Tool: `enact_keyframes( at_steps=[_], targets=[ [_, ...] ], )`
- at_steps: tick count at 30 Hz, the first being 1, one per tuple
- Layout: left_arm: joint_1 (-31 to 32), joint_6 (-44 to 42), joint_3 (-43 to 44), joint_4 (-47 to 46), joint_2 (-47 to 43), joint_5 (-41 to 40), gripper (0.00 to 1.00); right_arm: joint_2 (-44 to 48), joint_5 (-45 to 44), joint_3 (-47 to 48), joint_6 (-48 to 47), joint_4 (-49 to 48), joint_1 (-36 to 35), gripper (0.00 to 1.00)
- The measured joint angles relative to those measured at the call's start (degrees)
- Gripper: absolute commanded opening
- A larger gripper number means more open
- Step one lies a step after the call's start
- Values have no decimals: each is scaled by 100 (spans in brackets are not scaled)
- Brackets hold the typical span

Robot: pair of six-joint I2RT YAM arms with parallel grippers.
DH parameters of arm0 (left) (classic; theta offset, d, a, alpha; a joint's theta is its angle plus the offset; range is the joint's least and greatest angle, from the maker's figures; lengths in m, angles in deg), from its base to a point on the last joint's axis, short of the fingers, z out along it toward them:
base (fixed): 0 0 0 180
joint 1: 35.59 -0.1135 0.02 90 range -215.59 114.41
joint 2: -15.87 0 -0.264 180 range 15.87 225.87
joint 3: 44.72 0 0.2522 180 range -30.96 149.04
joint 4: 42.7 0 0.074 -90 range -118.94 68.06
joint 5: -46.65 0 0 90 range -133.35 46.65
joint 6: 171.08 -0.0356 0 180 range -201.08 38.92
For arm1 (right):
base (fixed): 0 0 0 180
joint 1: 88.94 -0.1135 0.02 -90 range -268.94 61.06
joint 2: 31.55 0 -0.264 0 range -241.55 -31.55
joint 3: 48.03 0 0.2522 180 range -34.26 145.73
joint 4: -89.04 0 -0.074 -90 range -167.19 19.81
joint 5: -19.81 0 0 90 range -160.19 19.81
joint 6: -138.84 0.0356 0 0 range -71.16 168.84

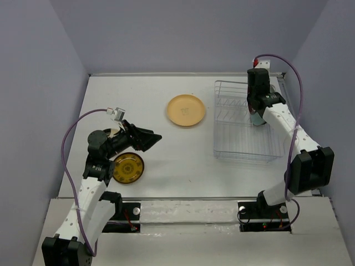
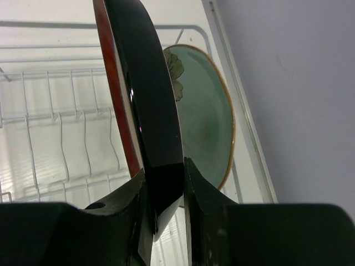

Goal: Load the plates into the dish rack

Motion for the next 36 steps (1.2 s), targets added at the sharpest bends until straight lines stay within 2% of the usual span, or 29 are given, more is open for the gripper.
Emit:
enact_keyframes(
  at_steps=[11,14,17,18,20,21,24,26,30,36],
  targets=[
    [-179,20,-2,-13,74,-2,99,-435,367,-494,717,11,2,7],
    [-232,35,-9,-13,146,-17,99,-461,361,-599,973,-98,11,13],
    [-260,48,-11,-13,247,-46,99,-452,348,-688,1191,-170,37,25],
    [-262,48,-11,-13,291,-55,99,-448,348,-702,1255,-177,39,38],
    [-262,46,-11,0,398,-120,99,-435,350,-743,1366,-214,50,52],
    [-262,39,-11,24,461,-186,99,-415,354,-782,1480,-267,63,67],
    [-262,9,-11,136,551,-376,99,-396,503,-859,1578,-380,114,87],
    [-262,0,-11,227,597,-595,99,-332,579,-879,1620,-378,131,95],
    [-262,-13,-7,313,713,-1008,99,66,855,-881,1598,-380,151,98],
    [-146,11,15,516,1099,-1958,99,1460,1491,-1025,1755,-562,149,99]
  ],
)
